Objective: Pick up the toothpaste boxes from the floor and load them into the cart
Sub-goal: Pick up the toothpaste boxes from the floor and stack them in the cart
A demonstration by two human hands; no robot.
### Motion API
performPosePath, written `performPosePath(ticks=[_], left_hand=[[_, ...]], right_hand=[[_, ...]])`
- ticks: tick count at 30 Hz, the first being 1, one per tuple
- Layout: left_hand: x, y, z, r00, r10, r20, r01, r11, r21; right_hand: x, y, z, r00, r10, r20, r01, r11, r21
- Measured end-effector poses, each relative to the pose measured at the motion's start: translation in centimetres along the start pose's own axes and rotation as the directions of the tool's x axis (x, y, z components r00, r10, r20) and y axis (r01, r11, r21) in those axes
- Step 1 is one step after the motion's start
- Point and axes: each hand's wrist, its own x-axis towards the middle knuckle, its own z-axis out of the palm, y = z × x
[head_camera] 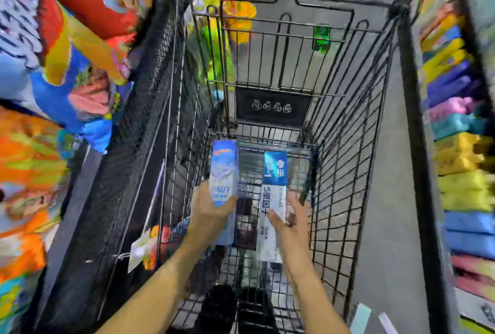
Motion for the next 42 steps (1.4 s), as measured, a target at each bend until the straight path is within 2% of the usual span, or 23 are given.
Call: performPosePath(ticks=[2,5,11,15,20,24,27,32,38,42], left_hand=[[2.7,-0.9,1.5,0.999,0.012,-0.039,-0.011,1.000,0.018],[6.4,-2.7,3.4,0.997,0.064,-0.030,-0.062,0.996,0.070],[14.2,-7.8,7.9,0.993,-0.006,-0.120,0.015,0.997,0.070],[17.8,-10.4,9.9,0.990,-0.069,-0.120,0.088,0.984,0.154],[19.0,-10.7,10.9,0.976,-0.083,-0.203,0.149,0.930,0.336],[18.7,-11.3,11.1,0.967,-0.094,-0.236,0.184,0.898,0.400],[18.5,-11.1,10.9,0.970,-0.025,-0.244,0.133,0.890,0.437],[18.4,-10.7,10.0,0.953,0.206,-0.223,-0.075,0.872,0.484],[18.8,-10.4,9.5,0.970,0.198,-0.142,-0.091,0.833,0.545],[18.9,-11.9,9.5,0.952,0.284,-0.118,-0.179,0.825,0.536]], right_hand=[[3.2,2.2,0.6,0.998,0.052,0.021,-0.052,0.999,-0.002],[7.3,5.1,1.7,0.997,0.081,-0.020,-0.081,0.997,0.008],[14.9,11.0,3.9,0.998,0.054,-0.044,-0.057,0.996,-0.066],[17.9,13.8,4.5,0.998,0.057,-0.012,-0.057,0.997,-0.044],[20.2,15.3,4.7,0.997,0.076,-0.009,-0.076,0.997,-0.006],[20.8,15.5,4.8,0.995,0.102,0.017,-0.102,0.994,0.042],[20.9,15.2,5.3,0.992,0.118,0.044,-0.121,0.991,0.061],[21.2,14.9,5.9,0.987,0.153,0.039,-0.155,0.986,0.062],[21.6,14.7,7.0,0.986,0.169,0.003,-0.169,0.986,-0.005],[21.7,14.9,7.0,0.988,0.152,0.006,-0.151,0.988,-0.006]])
